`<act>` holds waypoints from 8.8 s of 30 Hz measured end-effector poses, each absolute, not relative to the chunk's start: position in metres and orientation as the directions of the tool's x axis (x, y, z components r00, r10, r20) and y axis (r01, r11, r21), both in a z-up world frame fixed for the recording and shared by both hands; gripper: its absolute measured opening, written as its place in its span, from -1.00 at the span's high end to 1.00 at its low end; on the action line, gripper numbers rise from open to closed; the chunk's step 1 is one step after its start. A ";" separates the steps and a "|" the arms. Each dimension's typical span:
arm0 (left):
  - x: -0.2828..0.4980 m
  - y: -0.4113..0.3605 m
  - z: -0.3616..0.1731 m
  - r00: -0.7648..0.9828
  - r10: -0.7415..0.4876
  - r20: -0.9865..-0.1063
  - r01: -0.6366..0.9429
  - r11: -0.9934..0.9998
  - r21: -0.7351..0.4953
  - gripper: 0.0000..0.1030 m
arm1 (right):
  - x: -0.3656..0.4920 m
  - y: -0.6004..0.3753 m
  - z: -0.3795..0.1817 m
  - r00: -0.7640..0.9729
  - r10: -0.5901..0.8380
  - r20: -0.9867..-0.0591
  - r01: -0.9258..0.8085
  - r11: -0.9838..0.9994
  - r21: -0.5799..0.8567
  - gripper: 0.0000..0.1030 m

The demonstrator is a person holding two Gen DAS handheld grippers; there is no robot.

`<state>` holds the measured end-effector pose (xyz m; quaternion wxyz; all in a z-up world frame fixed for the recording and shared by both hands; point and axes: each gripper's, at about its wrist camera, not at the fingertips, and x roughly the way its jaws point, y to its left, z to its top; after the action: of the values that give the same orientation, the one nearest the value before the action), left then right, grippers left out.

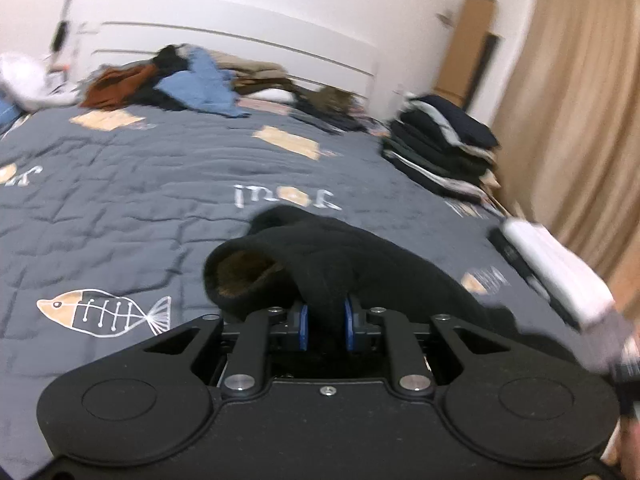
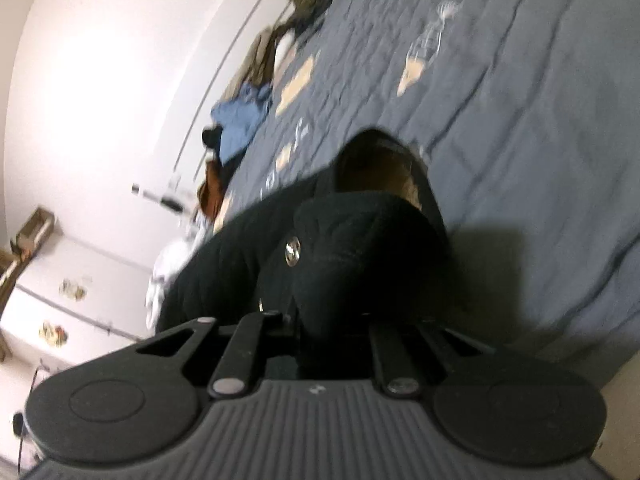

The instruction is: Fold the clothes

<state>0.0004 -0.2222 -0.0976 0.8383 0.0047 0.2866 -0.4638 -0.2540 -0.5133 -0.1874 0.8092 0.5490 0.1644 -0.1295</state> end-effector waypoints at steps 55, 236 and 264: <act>0.084 -0.204 -0.167 0.237 -0.898 -0.371 0.278 0.429 -0.859 -0.89 | -0.247 -0.542 -0.165 0.871 -0.184 -0.456 0.485 0.473 0.735 0.73; 0.006 -0.238 -0.102 0.688 -0.461 -0.561 0.603 0.793 0.087 -0.19 | -0.307 -0.531 -0.154 0.748 -0.061 -0.661 0.491 0.720 0.490 -0.16; -0.014 -0.244 -0.086 0.665 -0.521 -0.535 0.655 0.751 0.083 -0.25 | -0.271 -0.513 -0.164 0.766 -0.038 -0.641 0.436 0.764 0.476 -0.16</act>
<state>-0.0138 -0.2437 -0.0862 0.9023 0.1355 0.2474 -0.3260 -0.2710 -0.5126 -0.1637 0.8849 0.3165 0.3145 -0.1341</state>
